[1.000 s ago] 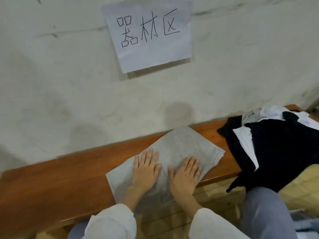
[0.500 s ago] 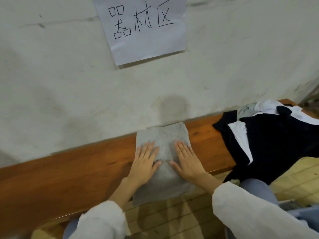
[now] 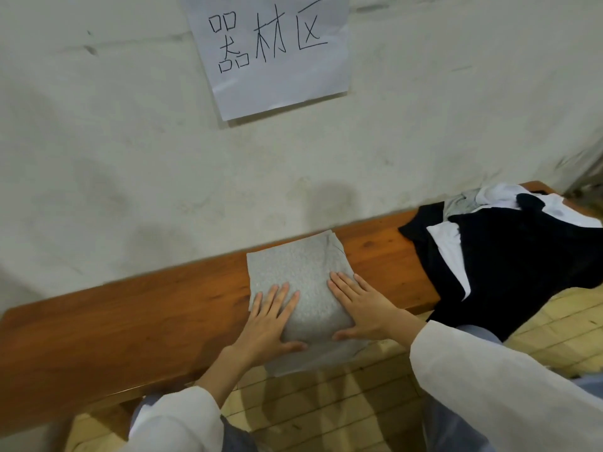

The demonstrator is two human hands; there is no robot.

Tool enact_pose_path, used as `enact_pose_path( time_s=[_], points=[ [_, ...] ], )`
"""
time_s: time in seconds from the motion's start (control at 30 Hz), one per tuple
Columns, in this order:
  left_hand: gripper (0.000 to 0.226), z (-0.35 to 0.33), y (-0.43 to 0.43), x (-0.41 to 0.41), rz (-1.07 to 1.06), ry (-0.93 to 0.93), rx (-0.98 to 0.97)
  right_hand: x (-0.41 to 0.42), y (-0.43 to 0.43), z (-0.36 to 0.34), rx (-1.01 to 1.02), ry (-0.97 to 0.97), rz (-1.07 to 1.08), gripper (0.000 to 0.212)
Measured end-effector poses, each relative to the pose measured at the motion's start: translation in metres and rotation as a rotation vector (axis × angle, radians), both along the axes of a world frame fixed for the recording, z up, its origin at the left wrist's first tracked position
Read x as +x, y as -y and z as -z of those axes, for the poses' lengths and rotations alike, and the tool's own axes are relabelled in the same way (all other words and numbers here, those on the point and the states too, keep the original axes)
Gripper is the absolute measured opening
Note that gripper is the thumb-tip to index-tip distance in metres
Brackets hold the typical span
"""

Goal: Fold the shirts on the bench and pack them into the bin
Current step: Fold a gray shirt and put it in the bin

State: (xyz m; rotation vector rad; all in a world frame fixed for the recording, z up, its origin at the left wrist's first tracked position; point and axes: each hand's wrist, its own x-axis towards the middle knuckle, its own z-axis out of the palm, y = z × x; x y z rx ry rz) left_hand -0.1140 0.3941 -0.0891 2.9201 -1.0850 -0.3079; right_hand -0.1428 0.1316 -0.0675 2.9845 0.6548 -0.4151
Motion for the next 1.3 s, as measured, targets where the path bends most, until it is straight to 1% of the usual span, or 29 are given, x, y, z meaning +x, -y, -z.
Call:
enact_pose_path(
  time_s=[0.03,0.07,0.13,0.2,0.27,0.33,0.37,0.43,0.53,0.57,0.63,0.67,0.73,0.77,0.8,0.87,0.9,0.93,1.0,1.03,1.1,1.17,1.23,1.3],
  points=[
    [0.102,0.002,0.0,-0.003,-0.011,0.03,0.006,-0.003,-0.001,0.001,-0.002,0.021,-0.005,0.113],
    [0.1,0.001,-0.001,-0.006,-0.027,0.015,0.028,-0.005,-0.003,0.003,-0.002,0.049,-0.009,0.11],
    [0.095,0.0,-0.001,-0.012,-0.05,-0.005,0.059,-0.01,-0.003,0.004,-0.023,0.035,0.02,0.101],
    [0.089,0.0,-0.001,-0.02,-0.073,-0.046,0.045,-0.015,-0.006,0.006,-0.023,0.026,0.044,0.097],
    [0.082,-0.001,0.0,-0.027,-0.094,-0.076,0.022,-0.023,-0.009,0.006,0.0,0.068,0.03,0.089],
    [0.072,0.002,0.001,-0.03,-0.097,-0.056,0.014,-0.028,-0.012,0.005,0.025,0.075,0.044,0.079],
    [0.065,0.0,0.002,-0.031,-0.096,-0.046,0.016,-0.031,-0.011,0.001,0.033,0.059,0.05,0.075],
    [0.057,-0.005,0.002,-0.031,-0.114,-0.005,-0.003,-0.034,-0.013,-0.012,0.071,-0.037,0.062,0.065],
    [0.05,-0.025,0.006,-0.034,-0.14,0.049,-0.16,-0.03,-0.013,-0.035,0.173,-0.181,0.109,0.054],
    [0.048,-0.036,0.009,-0.034,-0.149,-0.019,-0.191,-0.028,-0.013,-0.043,0.211,-0.213,0.141,0.047],
    [0.044,-0.057,0.011,-0.025,-0.171,-0.23,-0.222,-0.021,-0.011,-0.057,0.254,-0.25,0.194,0.019],
    [0.038,-0.069,0.012,-0.021,-0.186,-0.327,-0.231,-0.016,-0.011,-0.065,0.243,-0.253,0.19,0.013],
    [0.019,-0.091,0.011,-0.006,-0.183,-0.438,-0.204,-0.005,-0.012,-0.084,0.229,-0.252,0.199,0.026],
    [0.012,-0.102,0.011,0.004,-0.164,-0.441,-0.163,0.001,-0.013,-0.094,0.228,-0.235,0.209,0.027],
    [0.013,-0.115,0.013,0.015,-0.139,-0.42,-0.126,0.009,-0.013,-0.103,0.221,-0.204,0.212,0.028],
    [0.014,-0.14,0.017,0.039,-0.112,-0.331,-0.128,0.026,-0.012,-0.127,0.222,-0.118,0.232,0.031],
    [0.013,-0.156,0.02,0.05,-0.097,-0.259,-0.143,0.034,-0.011,-0.143,0.215,-0.062,0.248,0.028],
    [0.014,-0.172,0.023,0.057,-0.079,-0.185,-0.156,0.042,-0.009,-0.155,0.221,0.0,0.252,0.023],
    [0.017,-0.203,0.029,0.068,-0.066,-0.042,-0.189,0.055,-0.003,-0.179,0.242,0.151,0.266,0.005],
    [0.019,-0.217,0.032,0.07,-0.073,0.027,-0.207,0.06,-0.001,-0.187,0.269,0.233,0.283,0.007],
    [0.022,-0.235,0.035,0.071,-0.082,0.169,-0.248,0.063,0.002,-0.196,0.338,0.381,0.32,0.021],
    [0.029,-0.23,0.031,0.068,-0.09,0.258,-0.29,0.058,0.001,-0.192,0.362,0.463,0.315,0.04],
    [0.05,-0.197,0.022,0.06,-0.05,0.339,-0.376,0.048,-0.001,-0.169,0.342,0.459,0.253,0.057],
    [0.071,-0.15,0.015,0.043,0.006,0.348,-0.39,0.031,-0.003,-0.13,0.322,0.36,0.207,0.065]
  ],
)
